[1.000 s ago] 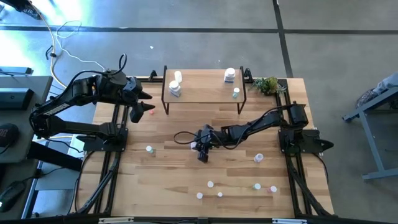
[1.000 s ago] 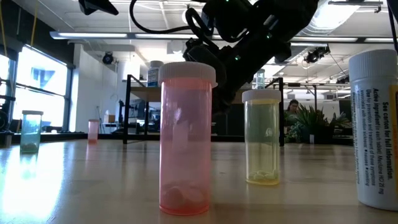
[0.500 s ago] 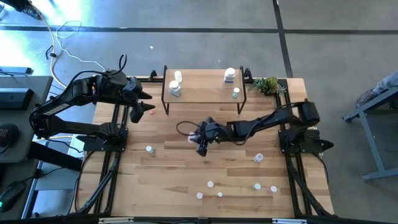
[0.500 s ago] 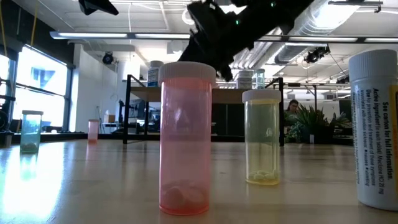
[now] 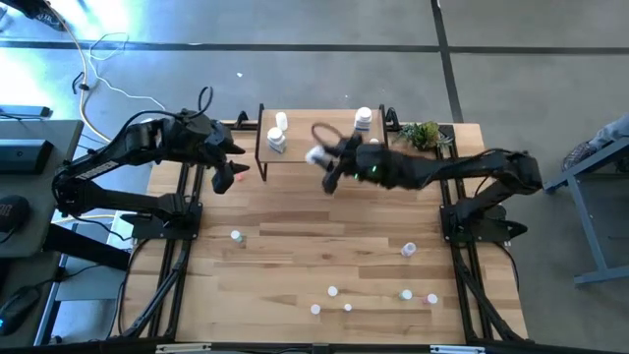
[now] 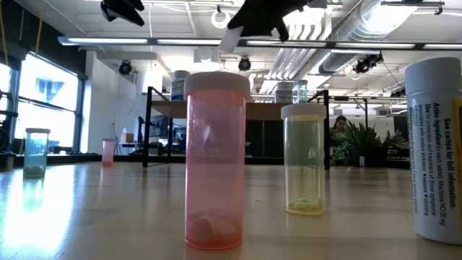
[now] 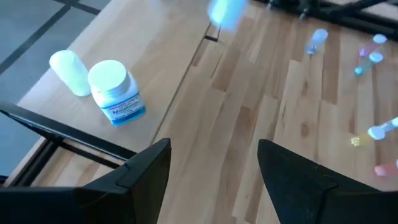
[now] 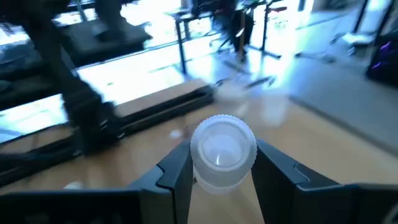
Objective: Pick and place medicine bottles onto shelf by color
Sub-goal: Put the left transparent pill bottle on the shelf
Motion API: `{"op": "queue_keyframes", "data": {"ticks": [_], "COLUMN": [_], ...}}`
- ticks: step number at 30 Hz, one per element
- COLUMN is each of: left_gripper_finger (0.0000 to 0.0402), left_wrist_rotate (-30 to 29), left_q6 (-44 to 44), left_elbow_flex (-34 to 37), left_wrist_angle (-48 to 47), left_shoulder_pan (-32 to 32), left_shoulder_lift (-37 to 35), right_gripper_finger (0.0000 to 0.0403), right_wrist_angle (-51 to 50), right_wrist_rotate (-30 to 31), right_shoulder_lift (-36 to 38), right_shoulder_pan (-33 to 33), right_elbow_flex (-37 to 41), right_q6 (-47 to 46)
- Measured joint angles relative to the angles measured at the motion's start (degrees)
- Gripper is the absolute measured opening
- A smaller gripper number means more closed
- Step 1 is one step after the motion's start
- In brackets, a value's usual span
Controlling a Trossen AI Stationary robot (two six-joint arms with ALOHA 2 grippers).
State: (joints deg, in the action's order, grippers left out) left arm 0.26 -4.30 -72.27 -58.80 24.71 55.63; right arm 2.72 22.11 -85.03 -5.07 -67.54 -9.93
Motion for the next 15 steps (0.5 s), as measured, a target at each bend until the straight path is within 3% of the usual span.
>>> {"op": "queue_keyframes", "data": {"ticks": [8, 15], "left_gripper_finger": [0.0231, 0.0231], "left_wrist_rotate": [-2.43, -3.98], "left_q6": [-2.96, -3.21], "left_elbow_flex": [0.00, 0.00], "left_wrist_angle": [6.68, 10.93], "left_shoulder_pan": [0.47, 4.56], "left_shoulder_lift": [2.30, 2.34], "right_gripper_finger": [0.0122, 0.0122], "right_wrist_angle": [-20.02, -27.09], "right_wrist_rotate": [-4.51, -10.84], "right_shoulder_lift": [-0.12, -2.11], "right_shoulder_pan": [-10.27, -17.90], "right_elbow_flex": [-12.01, -13.73], "right_q6": [5.96, 6.45]}}
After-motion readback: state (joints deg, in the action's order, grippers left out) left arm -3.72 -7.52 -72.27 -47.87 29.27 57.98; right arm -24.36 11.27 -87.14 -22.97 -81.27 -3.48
